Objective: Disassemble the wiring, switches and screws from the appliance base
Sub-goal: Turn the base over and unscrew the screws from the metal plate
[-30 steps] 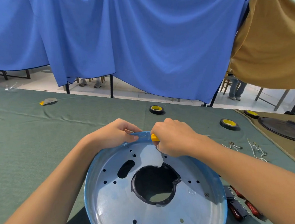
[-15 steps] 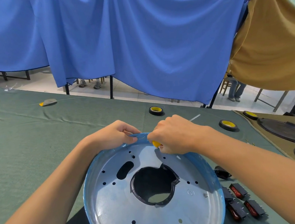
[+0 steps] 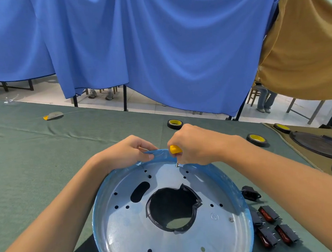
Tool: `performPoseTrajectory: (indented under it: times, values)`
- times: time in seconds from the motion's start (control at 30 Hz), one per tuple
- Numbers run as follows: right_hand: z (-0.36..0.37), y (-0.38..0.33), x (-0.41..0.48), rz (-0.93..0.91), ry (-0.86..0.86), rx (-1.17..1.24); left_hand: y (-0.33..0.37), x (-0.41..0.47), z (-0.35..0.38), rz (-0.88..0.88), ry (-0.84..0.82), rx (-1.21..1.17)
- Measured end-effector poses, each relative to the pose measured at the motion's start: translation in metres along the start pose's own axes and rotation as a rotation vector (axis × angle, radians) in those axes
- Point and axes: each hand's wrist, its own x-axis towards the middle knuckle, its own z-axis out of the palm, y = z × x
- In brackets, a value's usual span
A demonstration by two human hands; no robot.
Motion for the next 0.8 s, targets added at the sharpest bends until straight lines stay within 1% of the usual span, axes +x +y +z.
performPoseTrajectory:
  times: [0.2,0.33,0.4,0.53,0.6,0.7,0.8]
  values:
    - [-0.028,0.012,-0.013,0.044,0.219,0.139,-0.005,-0.006,-0.009,0.019,-0.029,-0.014]
    - [-0.035,0.035,-0.027,0.138,0.326,0.210,-0.014,-0.013,-0.025,0.038,-0.028,-0.073]
    - [-0.029,0.047,-0.033,0.204,0.329,0.204,-0.020,-0.015,-0.029,0.040,-0.034,-0.072]
    - [0.002,0.067,-0.042,0.299,0.229,0.175,-0.027,-0.012,-0.029,0.026,-0.029,-0.051]
    - [0.019,0.075,-0.046,0.358,0.206,0.252,-0.028,-0.010,-0.029,0.025,-0.027,-0.034]
    - [0.041,0.084,-0.054,0.434,0.213,0.384,-0.029,-0.009,-0.029,0.019,-0.025,-0.032]
    - [0.058,0.085,-0.059,0.459,0.205,0.456,-0.029,-0.009,-0.029,0.007,-0.037,-0.041]
